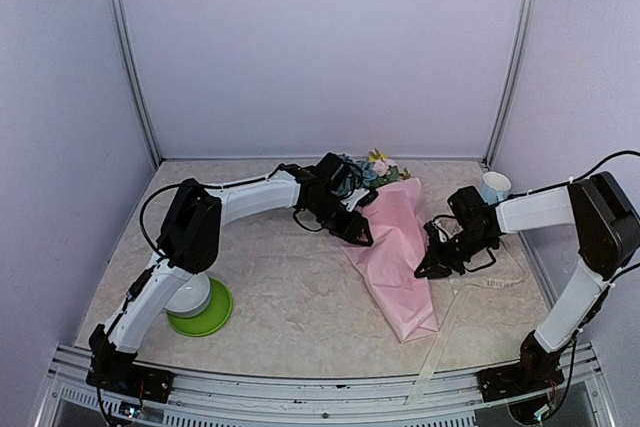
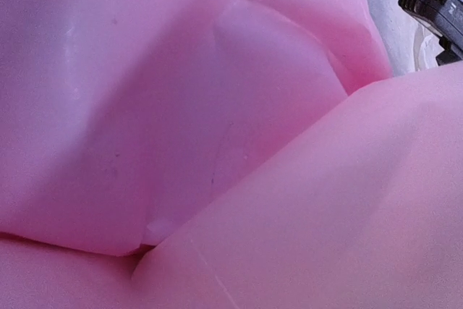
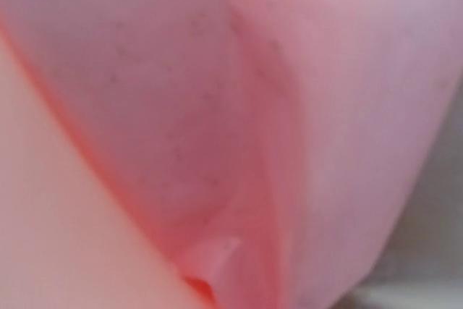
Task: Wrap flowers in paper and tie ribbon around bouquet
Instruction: Pick up the folded bouquet from the center of the board, then pick up the left side of the ribbon at the corner of the board.
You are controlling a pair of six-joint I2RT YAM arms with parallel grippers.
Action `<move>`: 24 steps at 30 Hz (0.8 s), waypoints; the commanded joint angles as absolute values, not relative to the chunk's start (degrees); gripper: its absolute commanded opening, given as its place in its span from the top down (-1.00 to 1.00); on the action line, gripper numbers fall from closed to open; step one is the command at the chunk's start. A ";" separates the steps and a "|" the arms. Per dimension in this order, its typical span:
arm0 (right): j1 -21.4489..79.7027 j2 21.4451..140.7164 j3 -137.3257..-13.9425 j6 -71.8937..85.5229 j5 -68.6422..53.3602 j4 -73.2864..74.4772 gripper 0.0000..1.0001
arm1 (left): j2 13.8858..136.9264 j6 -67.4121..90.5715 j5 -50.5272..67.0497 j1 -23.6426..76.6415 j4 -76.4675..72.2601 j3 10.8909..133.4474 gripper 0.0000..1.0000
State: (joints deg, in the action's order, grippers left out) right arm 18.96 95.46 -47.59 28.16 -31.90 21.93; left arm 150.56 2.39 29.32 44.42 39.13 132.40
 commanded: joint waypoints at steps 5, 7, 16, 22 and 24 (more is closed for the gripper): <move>18.85 95.98 -47.49 31.57 -34.60 18.27 1.00 | 131.86 4.22 20.33 45.46 29.12 120.78 -0.08; 18.82 96.09 -48.56 31.44 -33.17 18.99 1.00 | 128.45 3.81 18.76 49.57 31.45 119.91 -0.08; 18.97 95.69 -48.75 30.46 -28.15 17.82 1.00 | 127.06 11.24 12.08 71.40 30.79 111.26 -0.31; 19.98 92.49 -48.05 29.27 -24.21 18.17 1.00 | 138.15 14.92 1.23 80.26 37.61 125.72 -0.51; 20.52 91.55 -47.91 28.92 -23.31 18.15 1.00 | 141.07 16.99 1.09 81.48 38.58 127.72 -0.56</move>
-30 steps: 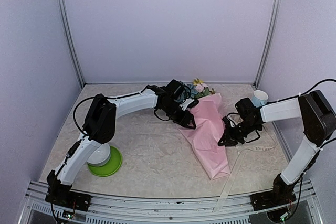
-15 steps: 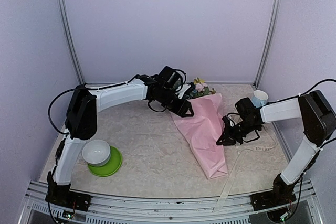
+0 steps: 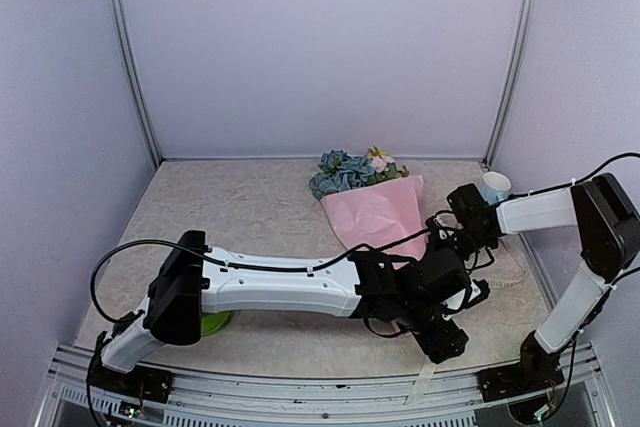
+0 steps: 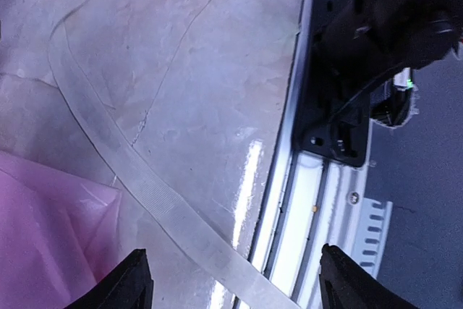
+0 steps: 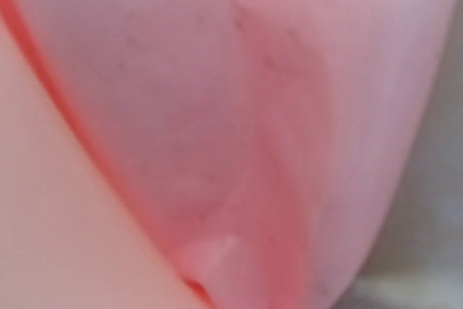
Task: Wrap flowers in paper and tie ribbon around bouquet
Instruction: Pick up the left side of the ribbon at the corner of the board.
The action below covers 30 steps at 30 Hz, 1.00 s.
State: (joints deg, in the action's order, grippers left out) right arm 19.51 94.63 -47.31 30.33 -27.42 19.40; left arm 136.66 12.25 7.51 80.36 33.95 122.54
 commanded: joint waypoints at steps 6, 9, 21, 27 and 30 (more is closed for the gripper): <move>22.66 92.32 -47.07 27.87 -23.55 15.68 1.00 | 149.12 20.77 -0.68 82.88 43.61 134.61 -0.79; 23.20 93.33 -47.59 27.16 -23.25 15.37 1.00 | 149.37 23.23 -3.55 82.88 45.40 135.26 -0.68; 24.15 91.77 -44.47 27.26 -22.77 12.08 1.00 | 150.80 25.81 -2.98 84.87 50.39 129.62 -0.15; 24.26 92.16 -45.06 27.14 -22.45 12.12 1.00 | 151.25 24.47 -3.06 85.95 49.76 127.61 0.29; 24.27 92.58 -45.37 27.68 -22.88 12.18 1.00 | 151.10 23.52 -3.16 86.04 49.51 126.32 0.75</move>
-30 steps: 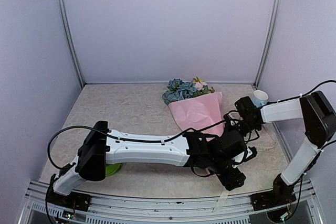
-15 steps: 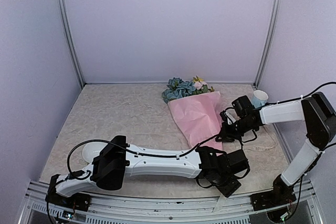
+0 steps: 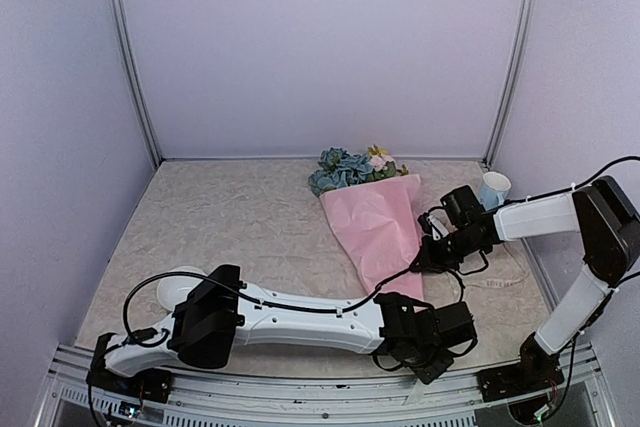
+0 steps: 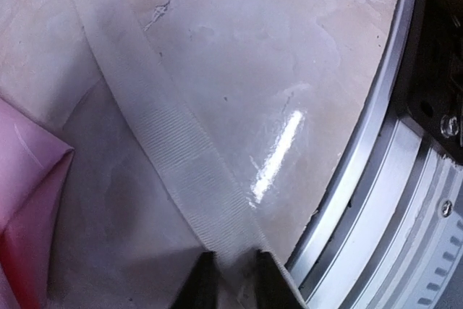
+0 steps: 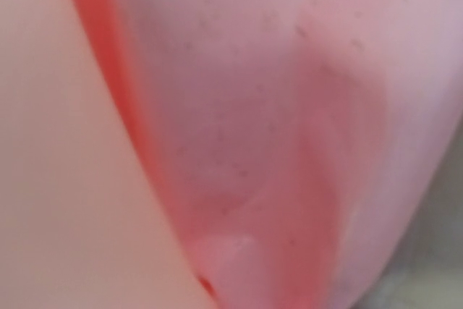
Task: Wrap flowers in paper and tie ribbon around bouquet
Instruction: Pick up the left side of the ribbon at the corner of the board, then adjust the left side of the ribbon at the center of the board.
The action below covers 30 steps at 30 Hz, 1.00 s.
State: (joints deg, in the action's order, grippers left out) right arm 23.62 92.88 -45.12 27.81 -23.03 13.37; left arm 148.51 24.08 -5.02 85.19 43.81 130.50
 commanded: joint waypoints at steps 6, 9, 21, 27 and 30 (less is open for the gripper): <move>24.31 91.91 -46.26 28.93 -24.85 12.26 1.00 | 140.64 23.54 -7.97 85.09 44.78 111.38 1.00; 24.35 91.23 -47.24 29.61 -26.64 12.68 1.00 | 131.55 25.44 -10.71 84.04 40.47 98.54 1.00; 24.35 88.95 -51.80 32.10 -32.19 15.55 1.00 | 118.18 28.05 -6.28 78.05 31.99 69.52 1.00; 24.26 91.03 -49.86 33.00 -32.79 13.98 1.00 | 112.04 28.50 -8.41 69.35 31.24 62.64 1.00; 24.35 89.79 -49.11 33.95 -33.64 13.40 1.00 | 109.88 27.94 -8.09 63.34 29.10 60.76 1.00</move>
State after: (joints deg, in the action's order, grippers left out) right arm 23.86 90.52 -50.17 32.53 -31.40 14.57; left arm 108.99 27.46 -7.77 70.30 24.49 65.60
